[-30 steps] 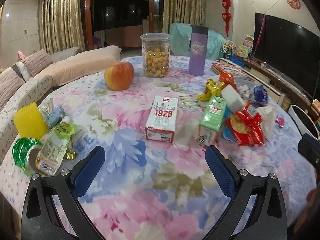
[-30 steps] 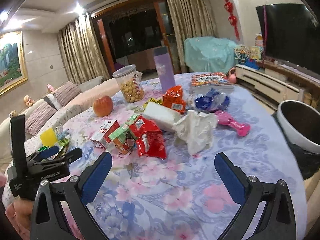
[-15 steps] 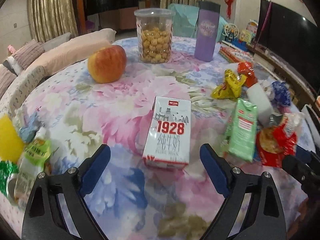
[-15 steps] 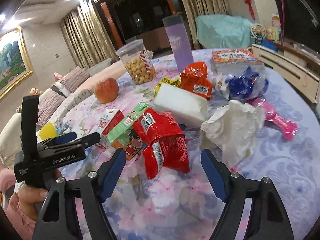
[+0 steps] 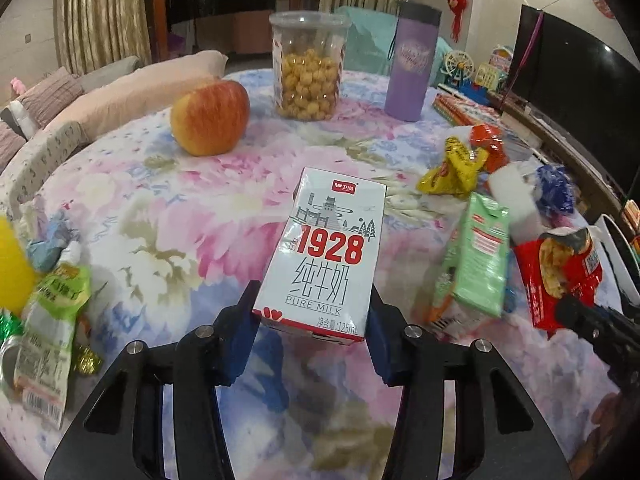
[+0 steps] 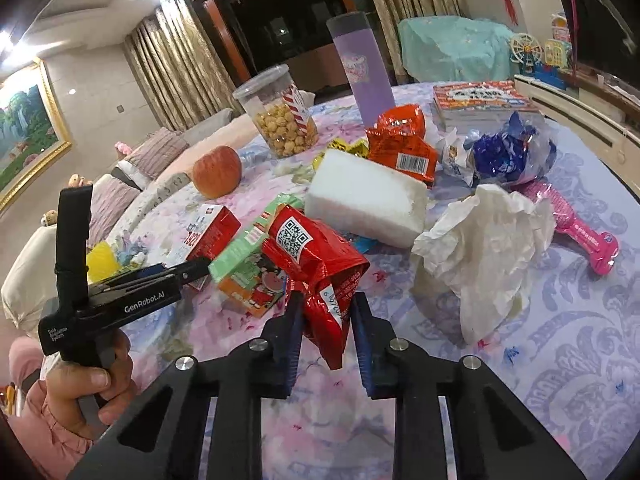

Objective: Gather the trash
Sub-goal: 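Grasp the white milk carton with left tool while right tool grasps red chip bag, then carry the milk carton and red chip bag with both tools over the trash bin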

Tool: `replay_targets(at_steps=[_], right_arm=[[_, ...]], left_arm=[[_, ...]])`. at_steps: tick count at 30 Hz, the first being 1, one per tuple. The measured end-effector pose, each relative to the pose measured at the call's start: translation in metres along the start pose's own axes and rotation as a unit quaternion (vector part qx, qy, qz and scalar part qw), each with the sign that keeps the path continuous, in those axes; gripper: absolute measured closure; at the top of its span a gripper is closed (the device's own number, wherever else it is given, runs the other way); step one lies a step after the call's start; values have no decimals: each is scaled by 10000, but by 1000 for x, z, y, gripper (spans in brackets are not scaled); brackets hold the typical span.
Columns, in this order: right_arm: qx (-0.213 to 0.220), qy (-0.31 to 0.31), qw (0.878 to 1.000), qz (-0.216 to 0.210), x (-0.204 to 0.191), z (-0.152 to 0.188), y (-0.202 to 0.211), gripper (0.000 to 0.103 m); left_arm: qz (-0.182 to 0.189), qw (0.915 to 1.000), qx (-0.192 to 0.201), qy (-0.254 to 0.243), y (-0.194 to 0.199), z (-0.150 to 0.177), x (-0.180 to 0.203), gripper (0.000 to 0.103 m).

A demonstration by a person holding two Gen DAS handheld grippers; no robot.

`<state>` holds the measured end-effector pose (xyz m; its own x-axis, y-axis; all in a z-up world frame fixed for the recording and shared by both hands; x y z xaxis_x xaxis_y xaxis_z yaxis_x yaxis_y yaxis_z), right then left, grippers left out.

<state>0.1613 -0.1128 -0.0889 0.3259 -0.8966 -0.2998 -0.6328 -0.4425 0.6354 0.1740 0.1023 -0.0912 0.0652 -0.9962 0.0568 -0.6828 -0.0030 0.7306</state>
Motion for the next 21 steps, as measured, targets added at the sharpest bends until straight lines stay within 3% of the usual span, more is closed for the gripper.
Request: replay_targets(at_steps=[6, 21], right_arm=[[170, -25, 9998, -62, 3, 2, 26, 80], [596, -414, 9969, 289, 46, 26, 98, 80]], left_arm=[[214, 9996, 150, -76, 31, 10, 16, 56], [1123, 9896, 257, -867, 72, 31, 123, 56]])
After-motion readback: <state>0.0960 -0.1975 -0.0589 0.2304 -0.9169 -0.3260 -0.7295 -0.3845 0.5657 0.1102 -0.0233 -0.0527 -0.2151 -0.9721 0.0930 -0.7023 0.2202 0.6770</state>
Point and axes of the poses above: each gripper's, at about its wrist camera, not at the fingertips, and y roughly against the way its jaws point, x to its right, z to its underside, the point moved 3 cm from there along -y, roughly the way its jaws point, and after that the axes turned 1 degree about -x, right-handed, at the moved point
